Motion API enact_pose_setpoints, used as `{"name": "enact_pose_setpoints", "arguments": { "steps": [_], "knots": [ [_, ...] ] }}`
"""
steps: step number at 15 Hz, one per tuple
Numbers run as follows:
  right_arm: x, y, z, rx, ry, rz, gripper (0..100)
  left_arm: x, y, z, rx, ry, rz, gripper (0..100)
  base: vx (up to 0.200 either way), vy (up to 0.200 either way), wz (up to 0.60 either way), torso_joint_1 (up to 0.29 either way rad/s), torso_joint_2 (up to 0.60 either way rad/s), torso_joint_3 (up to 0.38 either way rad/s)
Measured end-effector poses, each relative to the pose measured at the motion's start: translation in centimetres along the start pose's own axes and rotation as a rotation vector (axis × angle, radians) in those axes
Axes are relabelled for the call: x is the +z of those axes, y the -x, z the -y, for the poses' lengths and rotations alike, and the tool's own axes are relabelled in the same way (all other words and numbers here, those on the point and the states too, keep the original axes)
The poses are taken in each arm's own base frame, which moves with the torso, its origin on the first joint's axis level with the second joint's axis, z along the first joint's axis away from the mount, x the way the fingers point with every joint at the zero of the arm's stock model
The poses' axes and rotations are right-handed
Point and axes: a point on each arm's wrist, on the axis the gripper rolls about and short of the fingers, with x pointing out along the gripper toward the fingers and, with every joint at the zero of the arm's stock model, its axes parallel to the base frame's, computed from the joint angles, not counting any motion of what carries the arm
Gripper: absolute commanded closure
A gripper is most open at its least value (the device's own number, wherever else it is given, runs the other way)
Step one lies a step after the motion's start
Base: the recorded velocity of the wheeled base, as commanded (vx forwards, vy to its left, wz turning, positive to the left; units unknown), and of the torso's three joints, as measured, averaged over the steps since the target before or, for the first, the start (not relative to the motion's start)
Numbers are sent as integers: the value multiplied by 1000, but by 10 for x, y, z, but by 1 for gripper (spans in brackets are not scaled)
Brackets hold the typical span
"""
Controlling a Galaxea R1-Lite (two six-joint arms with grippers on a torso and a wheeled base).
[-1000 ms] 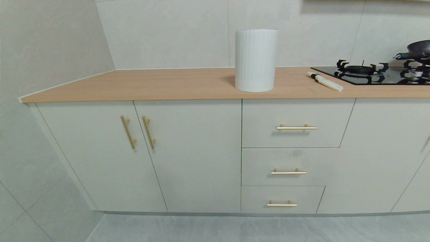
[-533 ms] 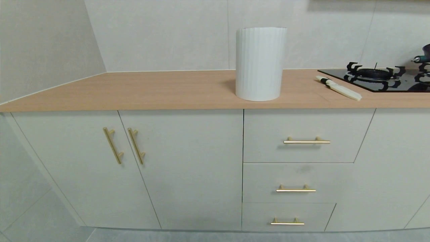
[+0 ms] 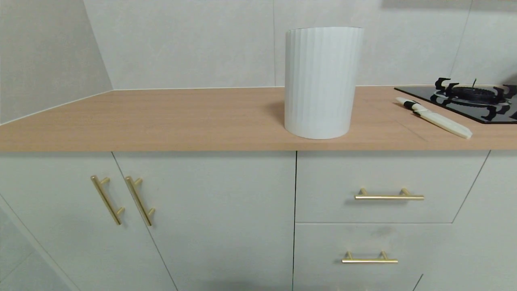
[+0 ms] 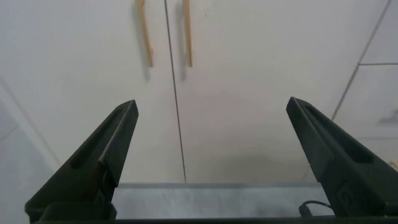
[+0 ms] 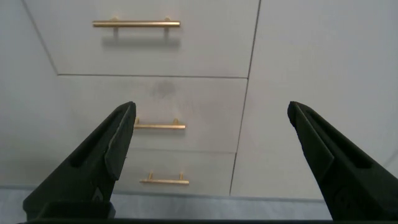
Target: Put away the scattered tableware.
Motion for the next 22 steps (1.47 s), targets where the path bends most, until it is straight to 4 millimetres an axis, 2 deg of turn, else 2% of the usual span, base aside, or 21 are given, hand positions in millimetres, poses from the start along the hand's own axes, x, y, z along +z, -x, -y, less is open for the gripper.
{"name": "enact_pose_setpoints", "arguments": {
  "steps": [1,19,22],
  "knots": [
    [0,0,0,0,0,0,0,0,0,0,0,0,0,0,200,0,0,-2,2,-2],
    [0,0,0,0,0,0,0,0,0,0,1,0,0,0,0,0,-33,0,0,0],
    [0,0,0,-1,0,0,0,0,0,0,1,-2,0,0,0,-200,0,6,2,4]
  ]
}}
